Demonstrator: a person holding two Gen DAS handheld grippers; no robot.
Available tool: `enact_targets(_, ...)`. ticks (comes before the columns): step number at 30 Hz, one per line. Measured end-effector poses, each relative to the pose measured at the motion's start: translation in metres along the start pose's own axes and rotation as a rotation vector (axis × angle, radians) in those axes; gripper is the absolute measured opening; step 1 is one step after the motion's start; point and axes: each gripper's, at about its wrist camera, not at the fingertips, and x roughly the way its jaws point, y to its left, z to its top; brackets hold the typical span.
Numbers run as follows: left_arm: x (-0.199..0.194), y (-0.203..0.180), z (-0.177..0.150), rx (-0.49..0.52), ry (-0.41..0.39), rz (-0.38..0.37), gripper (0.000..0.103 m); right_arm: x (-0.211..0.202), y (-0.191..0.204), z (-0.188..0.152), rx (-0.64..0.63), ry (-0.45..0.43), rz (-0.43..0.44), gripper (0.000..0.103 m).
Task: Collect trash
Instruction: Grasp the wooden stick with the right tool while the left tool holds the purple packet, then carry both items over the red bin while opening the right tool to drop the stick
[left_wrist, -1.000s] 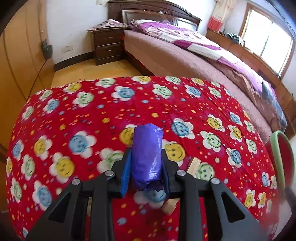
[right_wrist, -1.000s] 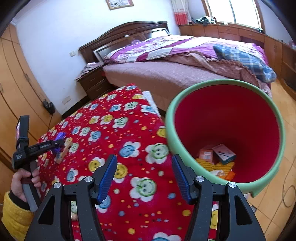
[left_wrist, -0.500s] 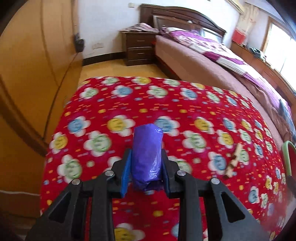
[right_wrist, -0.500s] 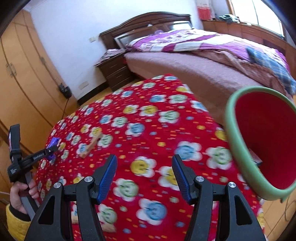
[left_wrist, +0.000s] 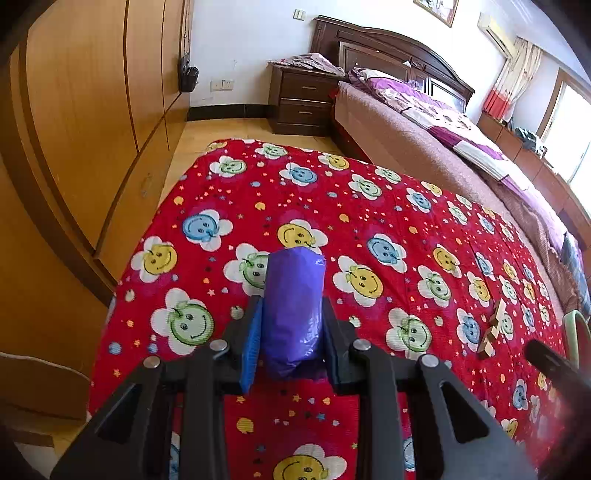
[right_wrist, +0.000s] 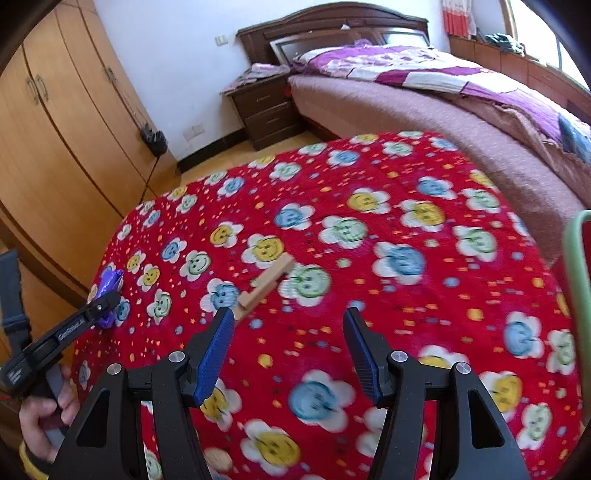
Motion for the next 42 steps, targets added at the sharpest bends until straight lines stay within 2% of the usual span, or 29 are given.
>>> enact_targets(7, 0.006, -0.002, -0.003, 0.008, -0.005, -0.021, 0.03, 0.028, 0.012, 0.007, -0.035, 0.025, 0.02, 0.062)
enact_targets(11, 0.006, -0.005, -0.004, 0.011, -0.004, -0.04, 0.03, 0.035, 0.019, 0.009, -0.062, 0.02, 0.0, 0.048)
enact_targets(15, 0.006, -0.009, -0.004, 0.024, -0.008, -0.032, 0.03, 0.034, 0.027, 0.005, -0.1, 0.003, -0.037, 0.041)
enact_targets(17, 0.006, -0.011, -0.005, 0.031, -0.01, -0.03, 0.03, 0.034, 0.031, 0.003, -0.125, -0.006, -0.052, 0.032)
enact_targets(20, 0.005, -0.012, -0.006, 0.032, -0.01, -0.032, 0.03, 0.035, 0.033, 0.001, -0.139, -0.001, -0.045, 0.019)
enact_targets(23, 0.005, -0.013, -0.006, 0.033, -0.01, -0.031, 0.03, 0.033, 0.029, 0.001, -0.12, 0.006, -0.018, 0.011)
enact_targets(29, 0.004, -0.013, -0.006, 0.031, -0.011, -0.037, 0.03, 0.023, 0.022, -0.004, -0.092, 0.012, 0.027, 0.011)
enact_targets(42, -0.011, -0.026, -0.005, 0.058, -0.029, -0.064, 0.03, -0.031, 0.0, -0.02, -0.06, -0.064, 0.073, 0.011)
